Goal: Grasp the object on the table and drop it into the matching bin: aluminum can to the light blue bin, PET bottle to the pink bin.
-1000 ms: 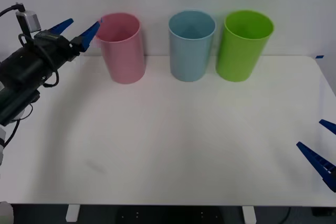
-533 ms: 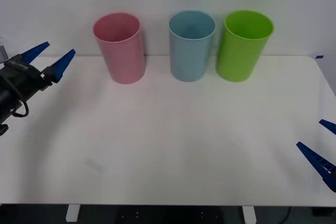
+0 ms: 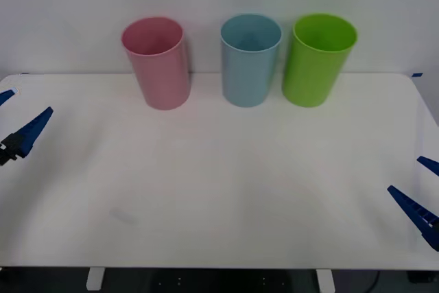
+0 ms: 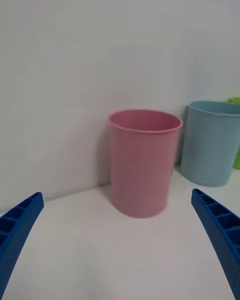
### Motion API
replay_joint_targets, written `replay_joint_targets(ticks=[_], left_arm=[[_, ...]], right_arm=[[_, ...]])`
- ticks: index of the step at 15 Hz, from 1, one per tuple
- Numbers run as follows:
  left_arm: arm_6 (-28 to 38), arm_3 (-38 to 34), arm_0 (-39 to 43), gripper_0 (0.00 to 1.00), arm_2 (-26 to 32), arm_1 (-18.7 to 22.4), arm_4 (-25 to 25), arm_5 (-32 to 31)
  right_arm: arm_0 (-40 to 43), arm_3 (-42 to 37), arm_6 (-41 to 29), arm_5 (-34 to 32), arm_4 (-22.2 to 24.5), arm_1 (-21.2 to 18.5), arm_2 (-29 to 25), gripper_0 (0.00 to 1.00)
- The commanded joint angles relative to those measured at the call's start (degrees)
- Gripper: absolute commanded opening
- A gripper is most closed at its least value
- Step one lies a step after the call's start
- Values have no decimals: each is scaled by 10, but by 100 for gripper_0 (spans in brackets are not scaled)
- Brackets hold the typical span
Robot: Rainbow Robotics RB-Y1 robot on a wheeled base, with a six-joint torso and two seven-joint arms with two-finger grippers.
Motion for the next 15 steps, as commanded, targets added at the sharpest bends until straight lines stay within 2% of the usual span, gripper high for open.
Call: replay_joint_targets(ticks=[1,8,15], left_arm=[[-6,0,46,100,9,21,35,-26],[-34,0,128,100,30,37,87,-74],[-40,0,170,100,40,48,125,-84]], right_arm=[[0,0,0,0,0,0,0,100],[0,0,0,0,0,0,0,100],[0,0,0,0,0,0,0,100]])
